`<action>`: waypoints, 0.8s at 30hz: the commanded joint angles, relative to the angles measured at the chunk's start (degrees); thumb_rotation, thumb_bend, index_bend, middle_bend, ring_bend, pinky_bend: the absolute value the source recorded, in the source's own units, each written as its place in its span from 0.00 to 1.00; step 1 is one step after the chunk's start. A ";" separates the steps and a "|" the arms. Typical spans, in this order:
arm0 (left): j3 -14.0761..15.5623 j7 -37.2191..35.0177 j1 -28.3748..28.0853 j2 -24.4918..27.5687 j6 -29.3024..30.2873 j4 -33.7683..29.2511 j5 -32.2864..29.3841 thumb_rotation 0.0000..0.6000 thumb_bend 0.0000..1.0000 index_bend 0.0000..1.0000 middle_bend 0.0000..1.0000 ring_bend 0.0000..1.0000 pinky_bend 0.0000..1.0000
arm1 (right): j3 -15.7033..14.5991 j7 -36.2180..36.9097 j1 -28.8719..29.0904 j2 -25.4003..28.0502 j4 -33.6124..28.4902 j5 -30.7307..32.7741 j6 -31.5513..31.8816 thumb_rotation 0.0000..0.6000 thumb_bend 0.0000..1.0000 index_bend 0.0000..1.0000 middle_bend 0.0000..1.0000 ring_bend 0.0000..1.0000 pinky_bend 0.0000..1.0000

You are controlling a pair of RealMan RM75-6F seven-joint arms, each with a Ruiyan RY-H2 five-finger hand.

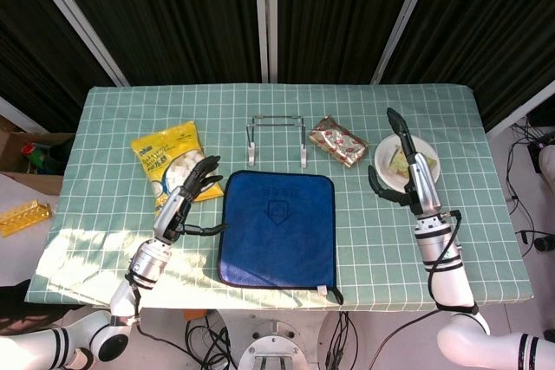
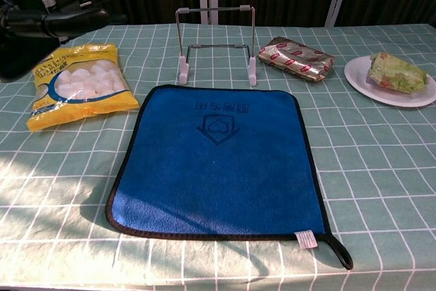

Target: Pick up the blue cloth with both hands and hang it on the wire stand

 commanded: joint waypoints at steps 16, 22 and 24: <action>6.84 35.72 1.59 3.79 0.36 3.07 3.10 1.00 0.12 0.05 0.06 0.09 0.18 | -2.25 1.17 -1.71 4.43 -3.32 -2.94 2.57 1.00 0.46 0.00 0.00 0.00 0.00; 12.87 70.49 7.12 7.40 5.56 5.33 8.50 1.00 0.13 0.10 0.09 0.09 0.18 | -3.21 0.26 -2.68 6.01 -3.22 -4.62 4.19 1.00 0.46 0.00 0.00 0.00 0.00; 14.14 71.15 8.40 8.07 6.52 5.22 8.92 1.00 0.13 0.11 0.10 0.09 0.18 | -3.68 -0.03 -2.90 6.05 -2.74 -5.18 4.66 1.00 0.46 0.00 0.00 0.00 0.00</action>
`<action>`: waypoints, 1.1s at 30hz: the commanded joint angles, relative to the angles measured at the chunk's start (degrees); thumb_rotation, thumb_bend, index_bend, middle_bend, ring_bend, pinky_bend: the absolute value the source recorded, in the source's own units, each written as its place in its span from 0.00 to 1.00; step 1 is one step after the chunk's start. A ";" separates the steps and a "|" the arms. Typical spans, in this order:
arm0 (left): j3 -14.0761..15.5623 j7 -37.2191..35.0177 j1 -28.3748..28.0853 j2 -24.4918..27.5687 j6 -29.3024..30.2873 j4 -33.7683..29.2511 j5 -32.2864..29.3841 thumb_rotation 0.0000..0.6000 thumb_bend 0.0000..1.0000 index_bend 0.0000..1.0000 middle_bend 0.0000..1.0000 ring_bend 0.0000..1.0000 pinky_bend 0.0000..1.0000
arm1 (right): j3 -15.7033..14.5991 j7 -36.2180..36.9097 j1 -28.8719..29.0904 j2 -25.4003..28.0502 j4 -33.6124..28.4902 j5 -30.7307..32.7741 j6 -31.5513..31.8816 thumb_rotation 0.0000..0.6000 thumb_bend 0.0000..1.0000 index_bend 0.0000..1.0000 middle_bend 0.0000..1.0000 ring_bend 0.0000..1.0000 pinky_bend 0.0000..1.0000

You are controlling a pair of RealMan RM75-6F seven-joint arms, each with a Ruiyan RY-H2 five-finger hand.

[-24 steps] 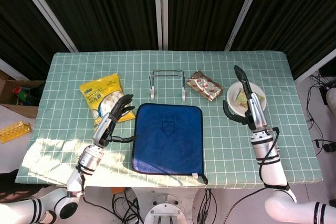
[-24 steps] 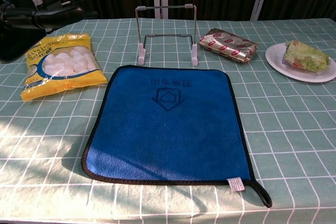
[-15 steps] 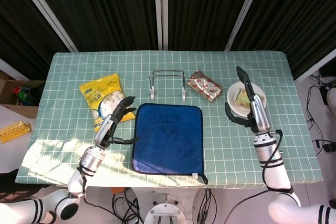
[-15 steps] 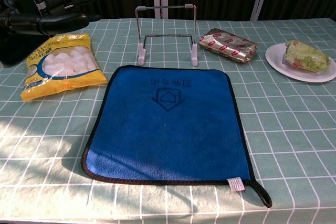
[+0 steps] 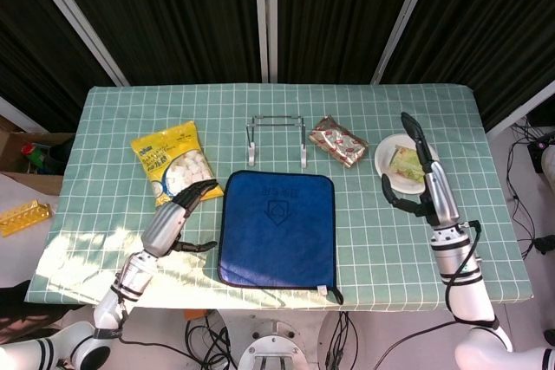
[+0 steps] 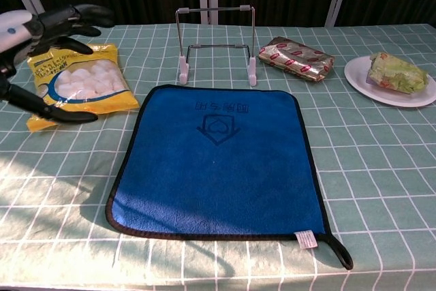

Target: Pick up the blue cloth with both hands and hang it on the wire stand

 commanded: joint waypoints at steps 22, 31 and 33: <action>11.66 12.14 5.54 -6.81 5.14 16.45 13.18 1.00 0.10 0.13 0.04 0.06 0.18 | -1.81 -1.44 -1.08 2.64 0.27 1.39 0.97 1.00 0.46 0.00 0.00 0.00 0.00; 10.53 9.67 3.20 -9.86 1.75 18.68 12.13 1.00 0.10 0.18 0.05 0.06 0.18 | -2.30 -2.30 -0.98 3.13 0.28 0.99 0.95 1.00 0.46 0.00 0.00 0.00 0.00; 10.36 9.40 2.92 -10.41 1.45 19.20 11.94 1.00 0.10 0.19 0.05 0.06 0.18 | -2.37 -2.47 -0.98 3.25 0.16 0.89 1.03 1.00 0.46 0.00 0.00 0.00 0.00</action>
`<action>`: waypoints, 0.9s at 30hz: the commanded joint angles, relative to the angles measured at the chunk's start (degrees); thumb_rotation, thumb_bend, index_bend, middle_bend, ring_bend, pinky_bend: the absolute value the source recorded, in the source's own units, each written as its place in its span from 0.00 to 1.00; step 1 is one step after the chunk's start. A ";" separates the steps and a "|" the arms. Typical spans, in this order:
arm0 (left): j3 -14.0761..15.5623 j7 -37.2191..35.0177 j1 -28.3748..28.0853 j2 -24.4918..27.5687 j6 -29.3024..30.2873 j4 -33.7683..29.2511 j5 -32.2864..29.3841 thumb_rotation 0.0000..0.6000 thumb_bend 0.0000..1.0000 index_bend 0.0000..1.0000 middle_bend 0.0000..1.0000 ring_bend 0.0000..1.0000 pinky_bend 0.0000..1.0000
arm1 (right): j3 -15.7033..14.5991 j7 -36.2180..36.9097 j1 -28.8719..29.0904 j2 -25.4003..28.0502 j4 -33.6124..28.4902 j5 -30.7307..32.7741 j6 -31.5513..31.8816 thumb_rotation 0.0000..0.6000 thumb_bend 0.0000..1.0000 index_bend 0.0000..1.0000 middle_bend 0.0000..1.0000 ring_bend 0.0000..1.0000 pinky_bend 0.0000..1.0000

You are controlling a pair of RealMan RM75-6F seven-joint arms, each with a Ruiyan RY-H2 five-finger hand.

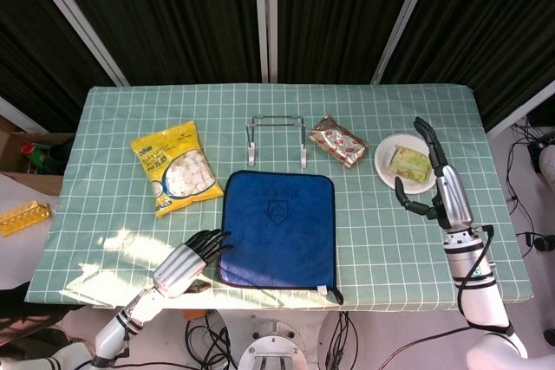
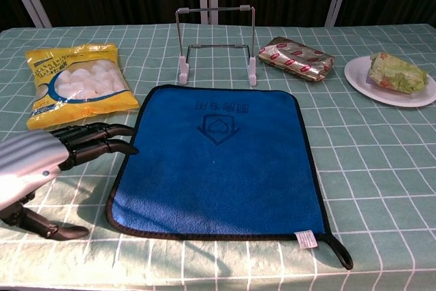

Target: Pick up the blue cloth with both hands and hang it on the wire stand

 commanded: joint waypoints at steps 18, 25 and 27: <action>-0.75 -2.22 -2.83 -4.22 -2.67 3.08 -1.12 1.00 0.10 0.25 0.05 0.06 0.18 | -0.96 -0.45 -0.45 0.41 -0.68 -0.89 0.99 1.00 0.47 0.00 0.00 0.00 0.00; -0.78 -3.78 -3.38 -5.16 -1.90 4.55 -0.97 1.00 0.13 0.32 0.06 0.06 0.18 | -0.91 -0.73 -0.56 0.84 -1.03 -0.82 1.29 1.00 0.47 0.00 0.00 0.00 0.00; -0.77 -4.21 -3.49 -5.42 -2.08 4.81 -1.26 1.00 0.18 0.36 0.07 0.06 0.18 | -0.98 -0.62 -0.58 0.76 -0.95 -0.65 1.27 1.00 0.47 0.00 0.00 0.00 0.00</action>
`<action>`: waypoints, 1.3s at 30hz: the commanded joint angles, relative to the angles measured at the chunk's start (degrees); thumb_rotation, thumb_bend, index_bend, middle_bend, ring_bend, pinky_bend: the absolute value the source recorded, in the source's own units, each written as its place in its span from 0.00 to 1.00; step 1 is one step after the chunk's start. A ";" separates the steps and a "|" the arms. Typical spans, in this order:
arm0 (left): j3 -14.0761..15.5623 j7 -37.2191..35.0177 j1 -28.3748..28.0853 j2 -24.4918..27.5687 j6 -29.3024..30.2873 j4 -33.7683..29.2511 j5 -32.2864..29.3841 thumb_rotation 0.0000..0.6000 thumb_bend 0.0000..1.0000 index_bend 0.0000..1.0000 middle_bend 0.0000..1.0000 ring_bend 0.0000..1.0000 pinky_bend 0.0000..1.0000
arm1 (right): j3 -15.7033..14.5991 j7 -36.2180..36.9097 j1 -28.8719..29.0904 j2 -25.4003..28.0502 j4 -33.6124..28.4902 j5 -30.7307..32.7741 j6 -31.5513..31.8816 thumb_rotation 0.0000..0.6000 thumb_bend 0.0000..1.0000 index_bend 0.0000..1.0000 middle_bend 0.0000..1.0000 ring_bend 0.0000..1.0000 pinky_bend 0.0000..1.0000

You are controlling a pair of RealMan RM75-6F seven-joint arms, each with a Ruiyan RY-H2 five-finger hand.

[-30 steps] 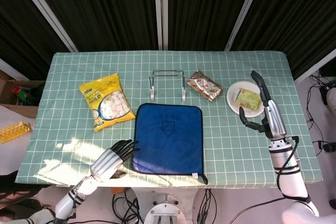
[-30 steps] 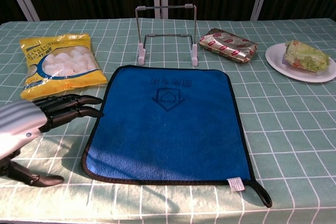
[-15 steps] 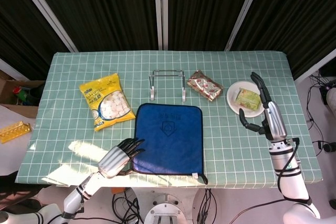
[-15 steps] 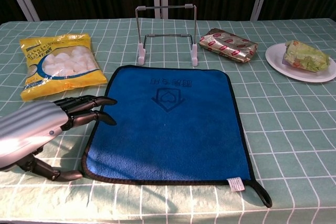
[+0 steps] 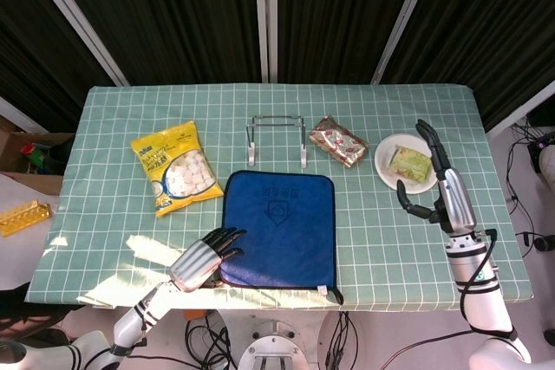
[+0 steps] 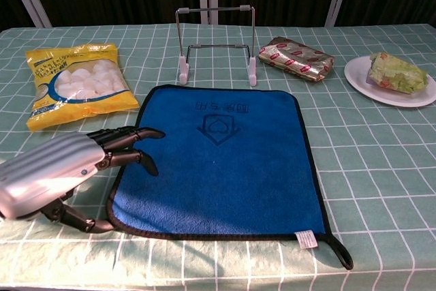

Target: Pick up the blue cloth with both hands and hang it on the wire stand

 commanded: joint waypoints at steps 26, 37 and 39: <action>-1.38 1.58 -2.29 1.56 -1.90 -8.34 -2.45 1.00 0.44 0.68 0.15 0.06 0.18 | -3.41 1.51 -2.46 1.58 1.71 -2.70 0.89 1.00 0.47 0.00 0.00 0.00 0.00; -4.42 5.34 -4.53 2.22 -4.67 -14.53 -4.73 1.00 0.44 0.74 0.18 0.06 0.18 | -20.69 -17.83 -13.01 8.43 3.89 -17.44 3.30 1.00 0.30 0.00 0.00 0.00 0.00; -5.24 6.49 -4.76 2.09 -5.08 -15.82 -5.58 1.00 0.45 0.75 0.19 0.07 0.18 | -22.95 -22.37 -15.22 7.47 5.67 -17.70 3.48 1.00 0.30 0.00 0.00 0.00 0.00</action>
